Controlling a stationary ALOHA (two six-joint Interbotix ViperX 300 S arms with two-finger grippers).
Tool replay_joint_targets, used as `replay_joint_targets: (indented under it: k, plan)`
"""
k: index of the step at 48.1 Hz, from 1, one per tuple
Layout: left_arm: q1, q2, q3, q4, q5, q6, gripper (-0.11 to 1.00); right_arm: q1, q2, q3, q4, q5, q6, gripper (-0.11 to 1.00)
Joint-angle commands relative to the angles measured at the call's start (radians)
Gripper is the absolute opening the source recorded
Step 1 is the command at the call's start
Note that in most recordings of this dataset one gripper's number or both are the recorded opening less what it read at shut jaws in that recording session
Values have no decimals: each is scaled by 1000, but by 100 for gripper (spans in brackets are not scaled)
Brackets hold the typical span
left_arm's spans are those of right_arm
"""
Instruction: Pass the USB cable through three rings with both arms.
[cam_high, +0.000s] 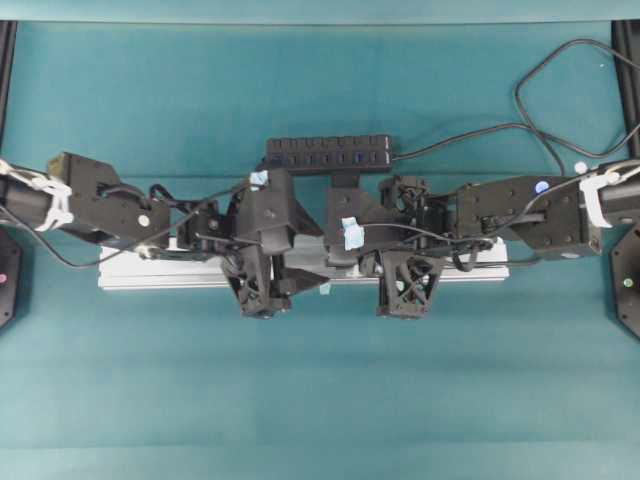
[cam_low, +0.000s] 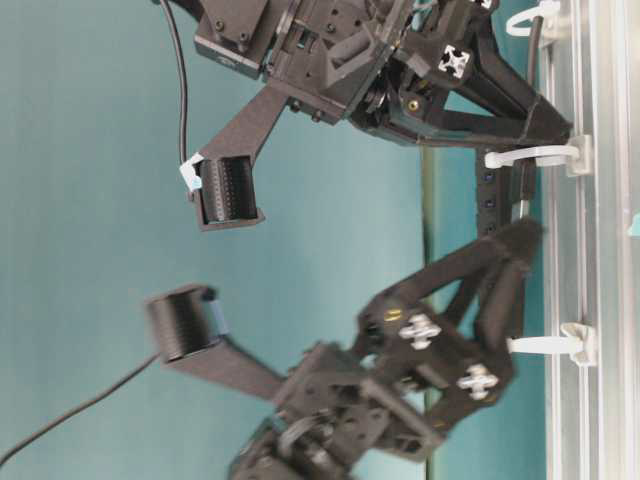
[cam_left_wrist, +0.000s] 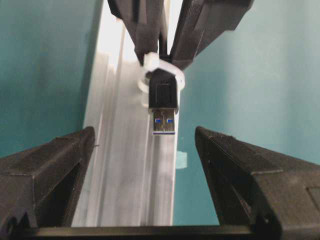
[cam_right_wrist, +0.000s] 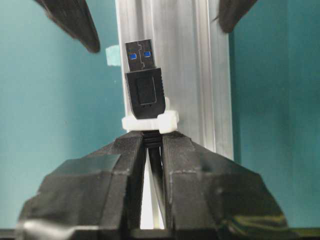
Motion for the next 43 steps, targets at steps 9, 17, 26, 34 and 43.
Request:
replay_joint_targets:
  k: [9, 17, 26, 34, 43]
  plan:
    - [-5, 34, -49, 3, -11, -2, 88, 3, -11, -5, 3, -12, 9, -7]
    - [-6, 54, -74, 3, -11, -2, 88, 3, -11, -5, 3, -12, 9, -7]
    - [-6, 64, -87, 2, -8, -2, 88, 5, -11, -5, 3, -12, 9, -7]
    - [-6, 64, -84, 2, -3, -2, 81, 3, -11, -5, 3, -12, 9, -7]
    - [-11, 64, -86, 2, -3, 0, 46, 3, -11, -5, 3, -12, 9, -7]
